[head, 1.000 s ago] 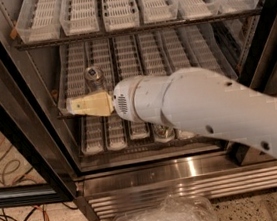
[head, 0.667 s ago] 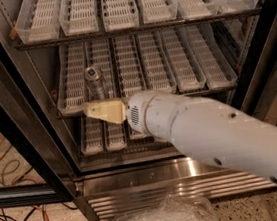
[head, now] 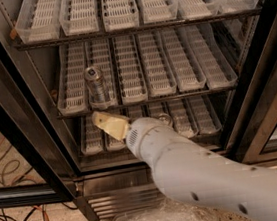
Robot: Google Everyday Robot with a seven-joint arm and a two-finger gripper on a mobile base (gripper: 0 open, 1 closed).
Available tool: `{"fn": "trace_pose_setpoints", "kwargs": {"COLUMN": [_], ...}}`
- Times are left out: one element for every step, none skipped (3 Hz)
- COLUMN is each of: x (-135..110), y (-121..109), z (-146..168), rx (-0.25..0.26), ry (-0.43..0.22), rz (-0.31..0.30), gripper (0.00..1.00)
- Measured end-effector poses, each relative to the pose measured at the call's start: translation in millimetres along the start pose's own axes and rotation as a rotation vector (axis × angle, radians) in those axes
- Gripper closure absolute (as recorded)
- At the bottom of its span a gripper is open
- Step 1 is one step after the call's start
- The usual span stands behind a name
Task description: Pick redbull can from middle shelf of fridge
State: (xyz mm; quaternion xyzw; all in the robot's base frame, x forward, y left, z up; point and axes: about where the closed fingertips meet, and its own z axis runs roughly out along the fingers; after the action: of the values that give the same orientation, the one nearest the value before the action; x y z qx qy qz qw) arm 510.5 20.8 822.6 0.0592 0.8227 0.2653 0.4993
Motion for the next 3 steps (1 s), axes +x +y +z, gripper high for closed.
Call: {"fn": "trace_pose_setpoints", "kwargs": {"x": [-23, -70, -89], "y": [66, 129, 137], "z": [41, 68, 65], "rx": [-0.039, -0.027, 0.024], "ry": [-0.082, -0.181, -0.225], "rz": [-0.006, 0.032, 0.038], "gripper": [0.00, 0.00, 0.00]}}
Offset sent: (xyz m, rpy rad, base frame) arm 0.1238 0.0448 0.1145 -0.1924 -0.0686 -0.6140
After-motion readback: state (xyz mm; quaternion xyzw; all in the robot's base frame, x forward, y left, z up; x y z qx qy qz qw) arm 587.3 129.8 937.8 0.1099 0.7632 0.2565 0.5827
